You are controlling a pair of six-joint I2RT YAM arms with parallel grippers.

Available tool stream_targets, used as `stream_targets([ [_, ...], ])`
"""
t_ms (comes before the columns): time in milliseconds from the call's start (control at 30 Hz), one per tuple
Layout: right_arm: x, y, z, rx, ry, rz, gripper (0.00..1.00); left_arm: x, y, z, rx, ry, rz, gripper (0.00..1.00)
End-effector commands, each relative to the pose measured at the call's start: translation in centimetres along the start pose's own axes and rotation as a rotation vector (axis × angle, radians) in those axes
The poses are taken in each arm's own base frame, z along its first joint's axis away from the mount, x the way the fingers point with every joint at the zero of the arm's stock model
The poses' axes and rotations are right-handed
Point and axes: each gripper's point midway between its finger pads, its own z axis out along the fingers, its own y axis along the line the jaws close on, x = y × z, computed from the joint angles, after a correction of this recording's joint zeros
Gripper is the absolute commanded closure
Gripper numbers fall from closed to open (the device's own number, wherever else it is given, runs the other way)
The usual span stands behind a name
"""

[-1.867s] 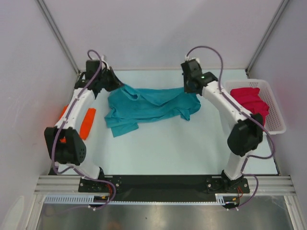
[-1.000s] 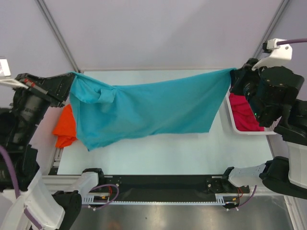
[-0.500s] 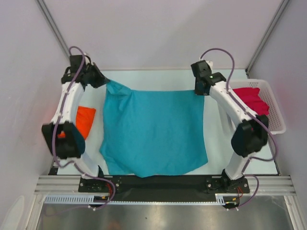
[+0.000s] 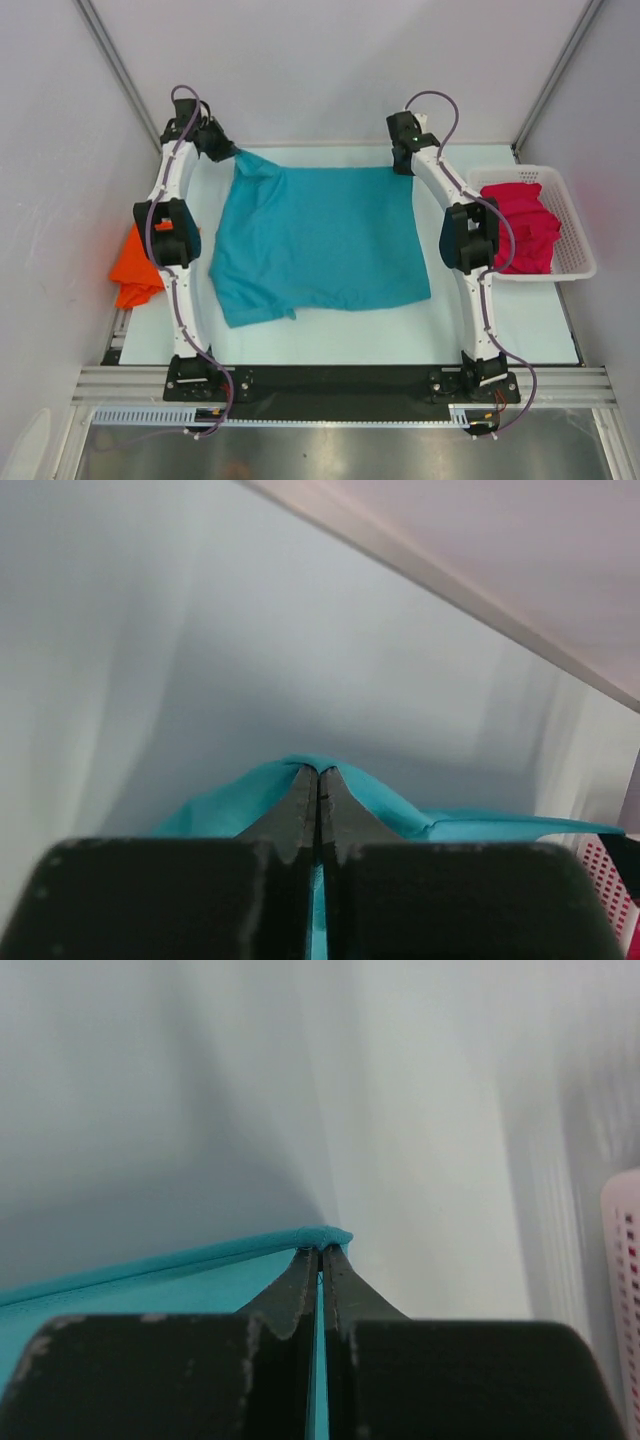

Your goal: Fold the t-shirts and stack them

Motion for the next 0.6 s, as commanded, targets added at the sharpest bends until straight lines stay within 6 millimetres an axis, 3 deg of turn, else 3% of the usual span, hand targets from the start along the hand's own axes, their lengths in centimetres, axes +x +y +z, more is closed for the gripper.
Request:
stream_targets([
  [0, -2.9, -1.8, 1.8, 0.043, -0.055, 0.028, 1.0, -3.0, -1.7, -0.1, 0.045, -0.067, 0.0, 0.83],
  [67, -2.3, -2.0, 3.1, 0.05, -0.04, 0.024, 1.0, -2.6, -1.0, 0.7, 0.034, -0.058, -0.006, 0.49],
  [100, -2.0, -1.8, 3.5, 0.035, -0.03, 0.016, 0.98, -2.5, -0.6, 0.9, 0.021, -0.055, -0.008, 0.01],
  [133, -1.9, -1.9, 3.9, 0.03, -0.026, 0.008, 0.73, -2.3, -0.4, 0.9, 0.013, -0.054, -0.005, 0.0],
  [200, -1.3, -2.2, 4.6, 0.034, -0.012, 0.004, 0.62, -2.0, -0.1, 0.7, -0.001, -0.052, 0.0, 0.0],
  [267, -0.9, -2.4, 4.8, 0.041, -0.005, 0.002, 0.42, -1.6, 0.0, 0.5, -0.007, -0.043, 0.01, 0.0],
  [300, -1.3, -2.5, 4.5, 0.037, -0.013, 0.008, 0.37, -1.6, -0.3, 0.0, -0.003, -0.047, 0.018, 0.0],
  [400, -1.7, -2.6, 3.4, 0.024, -0.026, 0.018, 0.35, -0.4, -0.5, -0.5, -0.008, -0.023, 0.041, 0.0],
  [433, -1.8, -2.7, 3.1, 0.024, -0.028, 0.02, 0.35, -0.5, -1.3, -1.8, 0.004, -0.033, 0.061, 0.01],
  [467, -1.3, -2.8, 2.8, 0.023, -0.015, 0.026, 0.35, 1.3, -0.8, -1.4, -0.014, 0.007, 0.067, 0.01],
  [533, -2.0, -2.8, 0.8, 0.004, -0.035, 0.039, 0.35, 2.2, -1.5, -3.1, -0.016, 0.008, 0.1, 0.0],
  [567, -1.8, -2.9, 0.3, 0.002, -0.032, 0.04, 0.35, 4.4, -0.8, -3.0, -0.04, 0.053, 0.103, 0.0],
])
